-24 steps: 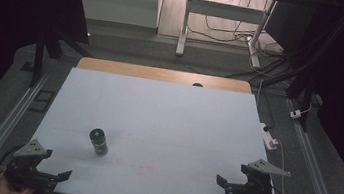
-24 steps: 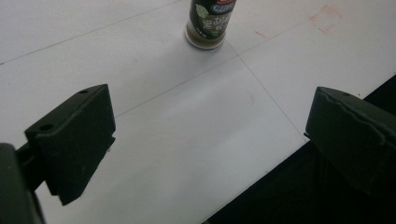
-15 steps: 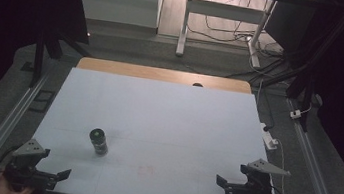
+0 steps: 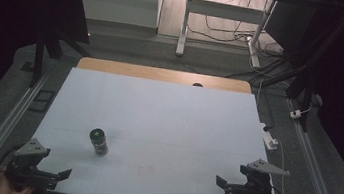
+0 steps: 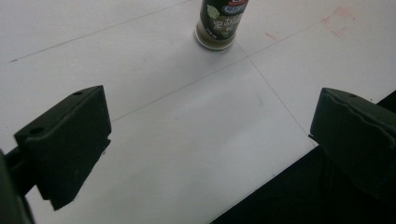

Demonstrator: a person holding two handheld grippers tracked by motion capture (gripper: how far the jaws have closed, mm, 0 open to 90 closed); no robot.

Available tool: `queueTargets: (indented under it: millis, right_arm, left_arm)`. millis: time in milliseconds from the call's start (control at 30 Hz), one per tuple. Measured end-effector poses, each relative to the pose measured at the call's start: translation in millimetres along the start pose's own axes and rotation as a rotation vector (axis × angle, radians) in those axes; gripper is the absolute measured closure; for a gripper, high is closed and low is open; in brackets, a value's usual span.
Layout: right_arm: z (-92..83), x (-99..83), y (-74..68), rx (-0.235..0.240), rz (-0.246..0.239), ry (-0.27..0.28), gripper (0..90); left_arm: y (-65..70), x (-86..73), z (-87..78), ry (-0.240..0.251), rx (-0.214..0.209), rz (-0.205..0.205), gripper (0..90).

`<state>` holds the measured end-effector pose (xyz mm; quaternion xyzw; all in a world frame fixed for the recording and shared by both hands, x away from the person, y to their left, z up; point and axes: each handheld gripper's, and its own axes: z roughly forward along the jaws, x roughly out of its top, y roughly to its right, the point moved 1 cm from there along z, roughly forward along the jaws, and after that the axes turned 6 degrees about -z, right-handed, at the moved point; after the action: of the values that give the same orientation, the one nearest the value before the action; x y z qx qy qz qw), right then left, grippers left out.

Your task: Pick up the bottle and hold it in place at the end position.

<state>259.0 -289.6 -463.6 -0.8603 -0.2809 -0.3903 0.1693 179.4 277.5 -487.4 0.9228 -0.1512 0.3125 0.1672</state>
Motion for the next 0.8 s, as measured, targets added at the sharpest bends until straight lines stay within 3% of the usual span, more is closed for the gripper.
queueTargets:
  millis: [200,800]
  right_arm:
    - [0.6,0.3,-1.1,0.000,-0.011,-0.007,0.0]
    - [2.3,0.8,-1.3,0.006,-0.016,-0.016,0.0]
  left_arm:
    - [1.1,0.4,-0.4,0.003,0.001,0.004,0.0]
    - [0.6,5.9,0.5,0.056,-0.046,0.011,0.0]
